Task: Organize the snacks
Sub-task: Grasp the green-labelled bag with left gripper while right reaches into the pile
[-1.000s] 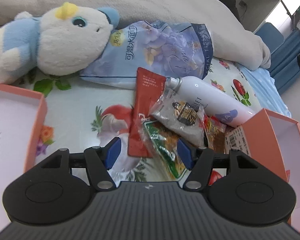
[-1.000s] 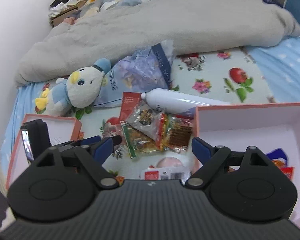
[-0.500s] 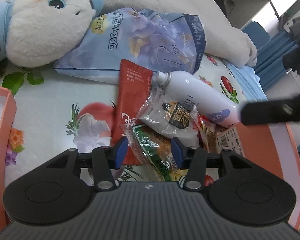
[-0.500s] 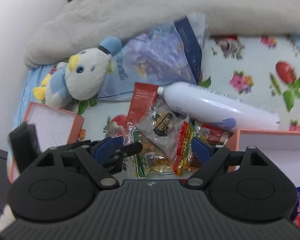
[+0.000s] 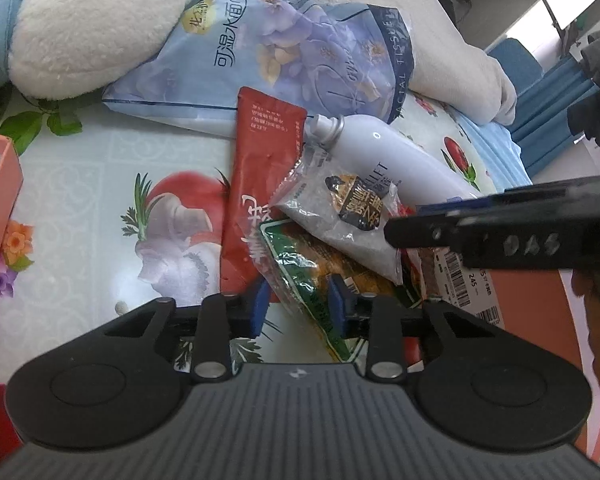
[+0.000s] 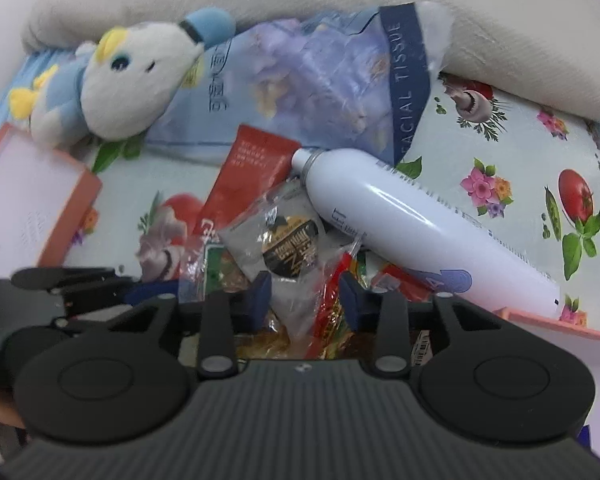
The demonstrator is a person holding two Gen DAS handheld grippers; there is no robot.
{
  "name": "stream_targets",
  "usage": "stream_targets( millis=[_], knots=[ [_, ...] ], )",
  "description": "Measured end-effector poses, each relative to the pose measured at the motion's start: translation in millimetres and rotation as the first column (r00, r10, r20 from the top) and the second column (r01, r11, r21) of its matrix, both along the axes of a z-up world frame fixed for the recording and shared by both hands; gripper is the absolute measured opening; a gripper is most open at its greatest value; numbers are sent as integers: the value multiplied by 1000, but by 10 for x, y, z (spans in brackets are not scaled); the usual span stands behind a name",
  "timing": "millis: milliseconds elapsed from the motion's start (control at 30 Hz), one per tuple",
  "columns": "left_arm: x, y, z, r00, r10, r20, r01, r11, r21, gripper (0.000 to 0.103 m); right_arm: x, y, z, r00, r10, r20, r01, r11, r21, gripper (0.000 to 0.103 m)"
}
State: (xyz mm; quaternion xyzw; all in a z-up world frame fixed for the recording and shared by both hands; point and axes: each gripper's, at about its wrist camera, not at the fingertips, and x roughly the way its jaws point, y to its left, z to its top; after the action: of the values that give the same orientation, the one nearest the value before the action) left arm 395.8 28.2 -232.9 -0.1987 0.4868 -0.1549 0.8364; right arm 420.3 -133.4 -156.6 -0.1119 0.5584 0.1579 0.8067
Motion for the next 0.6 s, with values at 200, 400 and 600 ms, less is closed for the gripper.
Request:
stream_targets(
  millis=[200,400,600],
  knots=[
    [-13,-20,-2,1000,30,0,-30,999,14,8,-83,71,-114,1000,11,16,-10,998,-56,13],
    [-96,-4,122,999,49,23,-49,999,-2,3,-243,61,-11,999,13,44,-11,999,-53,3],
    [-309,100,378,995,79,54,-77,996,-33,0,-474,29,238,997,11,80,-9,1000,-24,3]
  ],
)
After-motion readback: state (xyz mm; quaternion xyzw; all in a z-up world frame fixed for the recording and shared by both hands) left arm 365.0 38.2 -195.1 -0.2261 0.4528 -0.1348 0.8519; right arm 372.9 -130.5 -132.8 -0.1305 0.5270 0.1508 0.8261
